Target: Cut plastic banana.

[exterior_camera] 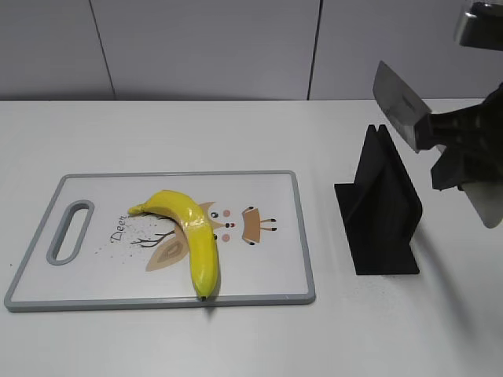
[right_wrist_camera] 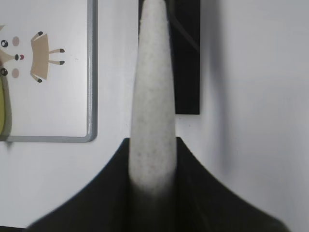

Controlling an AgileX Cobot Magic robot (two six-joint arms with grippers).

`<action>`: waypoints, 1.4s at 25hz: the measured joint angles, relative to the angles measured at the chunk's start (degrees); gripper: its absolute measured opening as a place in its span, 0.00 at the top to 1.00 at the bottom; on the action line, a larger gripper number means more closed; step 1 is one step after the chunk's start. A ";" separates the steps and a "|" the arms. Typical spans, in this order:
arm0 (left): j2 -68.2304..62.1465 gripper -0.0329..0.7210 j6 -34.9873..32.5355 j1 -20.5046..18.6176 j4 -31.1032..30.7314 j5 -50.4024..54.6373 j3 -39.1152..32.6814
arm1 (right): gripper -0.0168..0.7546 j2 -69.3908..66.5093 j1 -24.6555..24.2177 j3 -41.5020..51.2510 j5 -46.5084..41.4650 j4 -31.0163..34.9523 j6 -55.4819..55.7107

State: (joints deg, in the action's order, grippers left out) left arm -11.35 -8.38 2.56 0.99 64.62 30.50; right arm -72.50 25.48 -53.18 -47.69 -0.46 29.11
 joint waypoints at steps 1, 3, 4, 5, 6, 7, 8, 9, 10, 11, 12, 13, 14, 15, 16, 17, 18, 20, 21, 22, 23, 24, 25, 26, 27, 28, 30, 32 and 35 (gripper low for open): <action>2.21 0.23 0.00 0.00 0.17 0.00 -0.73 | 0.74 -0.05 0.00 0.11 0.06 -0.05 0.02; 6.61 0.24 0.00 0.00 0.38 -0.92 -1.41 | 0.74 -0.05 0.00 0.11 0.35 -0.05 0.02; 8.79 0.24 0.00 0.00 0.44 -1.41 -1.48 | 0.74 -0.05 0.00 0.11 0.63 -0.05 0.02; 10.49 0.24 0.00 0.00 0.44 -1.95 -1.68 | 0.74 -0.10 0.00 0.11 1.02 -0.09 0.07; 11.25 0.24 0.00 0.00 0.44 -2.14 -1.69 | 0.74 -0.24 0.00 0.11 1.30 -0.10 0.07; 11.58 0.24 -0.01 0.00 0.44 -2.49 -1.74 | 0.74 -0.43 0.00 0.11 1.72 -0.16 0.07; 11.64 0.24 0.05 0.00 0.49 -2.55 -1.80 | 0.74 -0.85 0.00 0.11 1.88 -0.16 0.07; 11.65 0.24 0.04 0.00 0.60 -2.55 -1.92 | 0.73 -1.27 0.00 0.11 2.13 -0.16 0.07; 11.65 0.24 0.04 0.00 0.72 -2.55 -2.00 | 0.73 -1.85 0.00 0.22 2.31 -0.16 0.13; 11.65 0.24 0.04 0.00 0.72 -2.60 -2.07 | 0.73 -2.44 0.00 0.47 2.61 -0.21 0.13; 11.65 0.24 0.04 0.00 0.72 -2.60 -2.19 | 0.73 -2.99 0.00 0.56 2.69 -0.21 0.17; 11.65 0.24 0.04 0.00 0.72 -2.60 -2.18 | 0.73 -3.63 0.00 0.68 2.75 -0.26 0.17; 11.65 0.24 0.04 0.00 0.77 -2.60 -2.18 | 0.73 -4.19 0.00 0.68 2.75 -0.26 0.17; 11.65 0.24 0.04 0.00 0.77 -2.60 -2.18 | 0.73 -4.58 0.00 0.74 2.92 -0.41 0.17; 11.65 0.24 0.04 0.00 0.77 -2.60 -2.18 | 0.73 -5.00 0.00 0.74 3.22 -0.51 0.17; 11.65 0.24 0.04 0.00 0.77 -2.60 -2.18 | 0.73 -5.41 0.00 0.74 3.67 -0.65 0.17; 11.65 0.24 0.04 0.00 0.77 -2.60 -2.18 | 0.73 -5.82 0.00 0.74 3.91 -0.70 0.17; 11.65 0.24 0.03 0.00 0.77 -2.60 -2.25 | 0.73 -6.62 0.00 0.74 4.11 -0.76 0.17; 11.65 0.24 0.03 0.00 0.77 -2.60 -2.25 | 0.73 -7.13 0.00 0.74 4.16 -0.80 0.17; 11.65 0.24 0.03 0.00 0.77 -2.60 -2.25 | 0.73 -7.60 0.00 0.74 4.16 -0.75 0.17; 11.65 0.24 0.03 0.00 0.77 -2.60 -2.25 | 0.73 -8.21 0.00 0.74 4.16 -0.68 0.17; 11.65 0.24 0.03 0.00 0.77 -2.60 -2.25 | 0.73 -8.75 0.00 0.74 4.10 -0.68 0.17; 11.65 0.24 0.03 0.00 0.77 -2.60 -2.25 | 0.73 -9.22 0.00 0.74 4.19 -0.68 0.17; 11.65 0.24 0.03 0.00 0.77 -2.60 -2.25 | 0.73 -9.30 0.00 0.74 4.61 -0.64 0.17; 11.65 0.24 0.03 0.00 0.77 -2.60 -2.25 | 0.73 -9.30 0.00 0.74 5.38 -0.64 0.19; 11.65 0.24 0.03 0.00 0.77 -2.60 -2.25 | 0.73 -9.15 0.00 0.74 6.12 -0.64 0.49; 11.65 0.24 0.03 0.00 0.77 -2.60 -2.25 | 0.73 -8.48 0.00 0.79 6.99 -0.57 1.07; 11.65 0.24 0.03 0.00 0.77 -2.60 -2.25 | 0.73 -7.17 0.00 0.97 7.15 -0.62 1.21; 11.65 0.24 0.03 0.00 0.77 -2.60 -2.25 | 0.73 -5.21 0.00 1.05 7.10 -0.74 1.50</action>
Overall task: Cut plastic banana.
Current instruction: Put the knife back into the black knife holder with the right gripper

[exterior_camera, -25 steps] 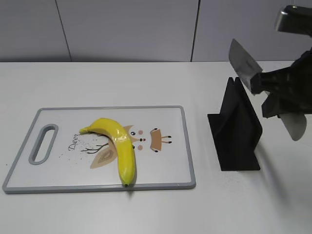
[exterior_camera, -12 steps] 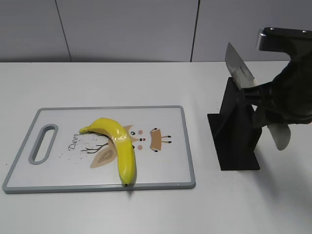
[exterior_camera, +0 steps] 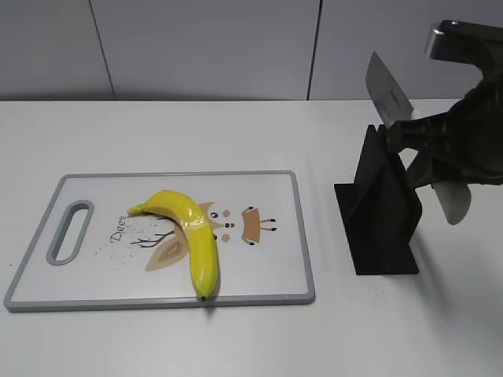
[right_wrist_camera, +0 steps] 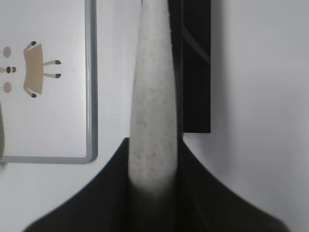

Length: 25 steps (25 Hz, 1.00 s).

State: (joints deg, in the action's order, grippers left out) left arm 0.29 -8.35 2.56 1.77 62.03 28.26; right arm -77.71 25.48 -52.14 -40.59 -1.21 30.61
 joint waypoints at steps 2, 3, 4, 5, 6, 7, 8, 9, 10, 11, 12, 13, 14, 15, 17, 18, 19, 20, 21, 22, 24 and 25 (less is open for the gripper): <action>0.00 0.24 0.00 0.00 0.00 0.00 0.00 | 0.74 1.26 0.00 0.00 -0.07 -0.13 0.35; 0.00 0.24 0.00 0.00 0.00 0.00 0.00 | 0.74 1.77 0.00 0.00 -0.07 -0.13 0.49; 0.00 0.24 0.00 0.00 0.00 0.00 0.00 | 0.74 2.13 0.00 0.00 -0.12 -0.27 0.56; 0.00 0.24 0.00 0.00 0.00 0.00 0.00 | 0.74 2.20 0.00 0.00 -0.31 -0.45 0.62; 0.00 0.24 0.00 0.00 -0.05 0.00 0.00 | 0.74 2.20 0.00 0.00 -0.49 -0.74 0.68; 0.00 0.24 0.00 0.00 -0.05 0.00 0.00 | 0.74 2.07 0.00 0.00 -0.87 -1.05 0.68; 0.00 0.24 0.00 0.00 -0.05 0.00 0.00 | 0.74 1.92 0.00 0.00 -1.55 -1.29 0.68; 0.00 0.24 0.00 0.00 -0.05 0.00 0.00 | 0.74 1.58 0.00 0.00 -2.14 -1.46 0.68; 0.00 0.24 0.00 0.00 -0.05 0.00 0.00 | 0.74 1.02 0.00 0.00 -2.65 -1.61 0.68; 0.00 0.24 0.00 0.00 -0.05 0.00 0.00 | 0.74 0.42 0.00 0.00 -3.39 -1.66 0.68; 0.00 0.24 0.00 0.00 -0.05 0.00 0.00 | 0.74 -0.40 0.00 0.00 -4.11 -1.66 0.68; 0.00 0.24 0.00 0.00 -0.05 0.00 0.00 | 0.74 -1.16 0.00 0.14 -4.56 -1.66 0.68; 0.00 0.24 0.00 0.00 -0.05 0.00 0.00 | 0.74 -1.75 0.00 0.31 -4.55 -1.60 0.68; 0.00 0.24 0.00 0.00 -0.05 0.00 0.00 | 0.74 -2.02 0.00 0.52 -4.41 -1.60 0.68; 0.00 0.24 0.00 0.00 -0.05 0.00 0.00 | 0.74 -2.26 0.00 1.15 -3.96 -1.60 0.68; 0.00 0.24 0.00 0.00 -0.05 0.00 0.00 | 0.74 -2.26 0.00 1.35 -3.75 -1.71 0.68; 0.00 0.24 0.00 0.00 -0.05 0.00 0.00 | 0.74 -2.26 0.00 1.40 -3.71 -1.96 0.68; 0.00 0.24 0.00 0.00 -0.05 0.00 0.00 | 0.74 -2.26 0.00 1.42 -3.71 -2.25 0.68; 0.00 0.24 0.00 0.00 -0.05 0.00 0.00 | 0.74 -2.18 0.00 1.42 -3.71 -2.60 0.68; 0.00 0.24 0.00 0.00 -0.05 0.00 0.00 | 0.74 -2.00 0.00 1.48 -3.71 -2.87 0.62; 0.00 0.24 0.00 0.00 -0.05 0.00 0.00 | 0.74 -0.73 0.00 1.55 -3.71 -3.05 0.62; 0.00 0.24 0.00 0.00 -0.05 0.00 0.00 | 0.74 0.00 0.00 1.67 -3.83 -3.05 0.62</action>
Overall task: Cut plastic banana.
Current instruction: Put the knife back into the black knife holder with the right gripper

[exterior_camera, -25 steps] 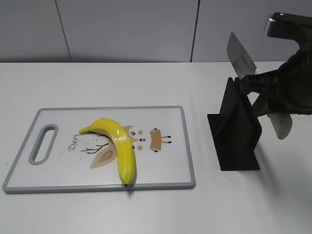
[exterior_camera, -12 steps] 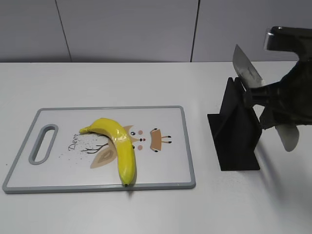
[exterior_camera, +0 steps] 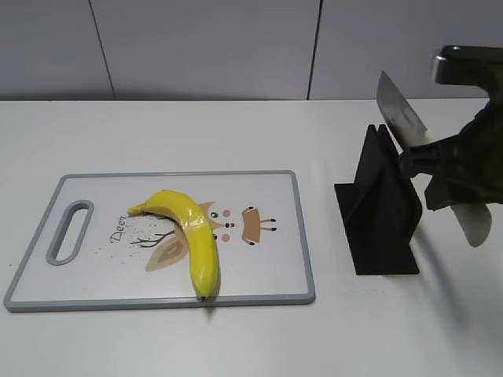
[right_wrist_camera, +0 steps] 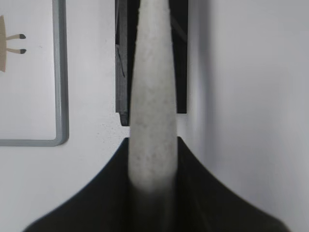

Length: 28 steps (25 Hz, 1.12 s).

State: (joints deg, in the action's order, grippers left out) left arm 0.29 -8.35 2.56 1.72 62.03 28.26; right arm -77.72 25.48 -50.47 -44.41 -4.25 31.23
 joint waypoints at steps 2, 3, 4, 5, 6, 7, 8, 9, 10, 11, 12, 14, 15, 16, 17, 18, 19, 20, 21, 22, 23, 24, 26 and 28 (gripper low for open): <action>0.00 0.25 0.00 0.00 0.00 0.00 0.00 | 0.74 1.65 0.00 0.05 -0.29 -0.05 0.05; 0.00 0.25 0.00 0.00 0.00 0.00 0.00 | 0.74 2.22 0.00 0.05 -0.29 -0.11 0.05; 0.00 0.25 0.00 0.00 0.00 0.00 0.00 | 0.74 2.47 0.00 0.05 -0.29 -0.11 0.11; 0.00 0.26 0.00 0.00 0.00 0.00 0.00 | 0.74 2.60 0.00 0.05 -0.29 -0.05 0.11; 0.00 0.26 0.00 0.00 0.00 0.00 0.00 | 0.74 2.60 0.00 0.05 -0.29 0.01 -0.04; 0.00 0.26 0.00 0.00 0.00 0.00 0.00 | 0.74 2.60 0.00 0.05 -0.23 0.27 -0.47; 0.00 0.26 0.00 0.00 0.00 0.00 0.00 | 0.74 2.60 0.00 0.05 -0.15 0.56 -1.18; 0.00 0.26 0.00 0.00 0.00 0.00 0.00 | 0.74 2.60 0.00 0.05 -0.03 0.93 -1.63; 0.00 0.26 0.00 0.00 0.00 0.00 0.00 | 0.74 2.60 0.00 0.05 0.03 1.31 -1.87; 0.00 0.26 0.00 0.00 0.00 0.00 0.00 | 0.74 2.60 0.00 0.05 0.03 1.63 -2.01; 0.00 0.26 0.00 0.00 0.00 0.00 0.00 | 0.74 2.60 0.00 0.05 0.03 1.73 -2.22; 0.00 0.26 0.00 0.00 0.00 0.00 0.00 | 0.74 2.60 0.00 0.05 0.03 1.87 -2.55; 0.00 0.26 0.00 0.00 0.00 0.00 0.00 | 0.74 2.60 0.00 0.05 0.03 1.87 -2.73; 0.00 0.26 0.00 0.00 0.00 0.00 0.00 | 0.74 2.60 0.00 0.05 0.03 1.87 -2.92; 0.00 0.26 0.00 0.00 0.00 0.00 0.00 | 0.74 2.60 0.00 0.05 0.03 1.87 -2.97; 0.00 0.26 0.00 0.00 0.00 0.00 0.00 | 0.74 2.60 0.00 0.05 0.11 1.87 -3.02; 0.00 0.26 0.00 0.00 0.00 0.00 0.00 | 0.74 2.60 0.00 0.05 0.11 1.87 -3.02; 0.00 0.26 0.00 0.00 0.00 0.00 0.00 | 0.74 2.60 0.00 0.05 0.11 1.87 -3.02; 0.00 0.26 0.00 0.00 -0.06 0.00 0.00 | 0.74 2.54 0.00 0.05 0.16 1.87 -3.02; 0.00 0.26 0.00 0.00 -0.05 0.00 0.00 | 0.74 2.33 0.00 0.05 0.16 1.87 -3.02; 0.00 0.26 0.00 0.00 -0.04 0.00 0.00 | 0.74 1.89 0.00 0.05 0.28 1.87 -3.02; 0.00 0.26 0.00 0.00 -0.04 0.00 0.00 | 0.74 1.30 0.00 0.05 0.28 1.87 -3.03; 0.00 0.26 0.00 0.00 -0.04 0.00 0.00 | 0.74 -0.59 0.00 0.05 0.28 2.19 -3.10; 0.00 0.26 0.00 0.00 -0.04 0.00 0.00 | 0.74 -2.35 0.00 0.05 -0.48 3.49 -4.03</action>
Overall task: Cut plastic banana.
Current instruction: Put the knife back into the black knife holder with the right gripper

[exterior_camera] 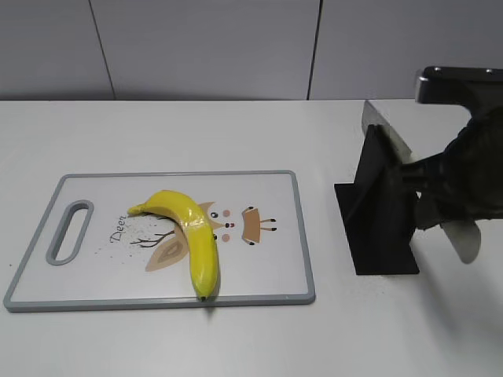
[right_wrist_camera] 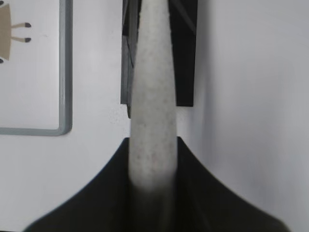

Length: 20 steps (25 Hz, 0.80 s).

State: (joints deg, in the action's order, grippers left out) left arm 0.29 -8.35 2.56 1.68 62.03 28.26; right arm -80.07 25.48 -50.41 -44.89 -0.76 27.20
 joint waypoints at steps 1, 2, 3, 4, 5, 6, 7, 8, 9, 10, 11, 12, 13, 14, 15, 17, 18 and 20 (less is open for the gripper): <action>0.00 0.26 0.00 0.00 0.00 0.00 0.00 | 0.74 -0.84 0.00 0.00 -0.70 0.76 -0.86; 0.00 0.27 0.00 0.00 0.04 0.00 0.00 | 0.74 -1.58 0.00 0.00 -1.43 1.71 -1.70; 0.00 0.26 0.00 0.00 0.04 0.00 0.00 | 0.74 -2.01 0.00 0.00 -1.87 2.22 -2.31; 0.00 0.27 0.00 0.00 0.04 0.00 0.00 | 0.74 -2.28 0.00 0.00 -2.05 2.47 -2.85; 0.00 0.27 0.00 0.00 0.04 0.00 0.00 | 0.74 -2.29 0.00 0.00 -2.11 2.48 -3.04; 0.00 0.27 0.00 0.00 0.04 0.00 0.00 | 0.74 -2.29 0.00 0.00 -2.11 2.52 -3.18; 0.00 0.27 0.00 0.00 0.04 0.00 0.00 | 0.74 -2.29 0.00 0.00 -2.11 2.53 -3.30; 0.00 0.27 0.00 0.00 0.04 0.00 0.00 | 0.74 -2.29 0.00 0.00 -2.11 2.53 -3.29; 0.00 0.28 0.00 0.00 0.04 0.00 0.00 | 0.74 -2.29 0.00 0.00 -2.11 2.59 -3.29; 0.00 0.28 0.00 0.00 0.04 0.00 0.00 | 0.74 -2.29 0.00 0.00 -2.11 2.58 -3.37; 0.00 0.28 0.00 0.00 0.04 0.00 0.00 | 0.74 -2.29 0.00 0.00 -2.11 2.58 -3.43; 0.00 0.28 0.00 0.00 0.04 0.00 0.00 | 0.73 -2.29 0.00 0.00 -2.11 2.58 -3.43; 0.00 0.29 0.00 0.00 0.04 0.00 0.00 | 0.70 -2.29 0.00 0.00 -1.84 2.58 -3.56; 0.00 0.29 0.00 0.00 0.04 0.00 0.00 | 0.63 -2.29 0.00 0.00 -1.42 2.70 -3.65; 0.00 0.29 0.00 0.00 0.04 0.00 0.00 | 0.53 -2.29 0.00 0.00 -1.00 2.75 -3.79; 0.00 0.29 0.00 0.00 -0.01 0.00 0.00 | 0.33 -2.29 0.00 0.00 -0.45 3.16 -3.95; 0.00 0.29 0.00 0.00 -0.01 0.00 0.00 | 0.24 -2.29 0.00 -0.20 -0.38 3.45 -3.95; 0.00 0.29 0.00 0.00 0.05 0.00 0.00 | 0.17 -2.29 0.00 -0.70 -0.28 3.97 -4.02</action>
State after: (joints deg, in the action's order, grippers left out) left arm 0.29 -8.35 2.56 1.73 62.03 28.26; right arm -82.36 25.48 -51.12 -45.17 3.21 23.18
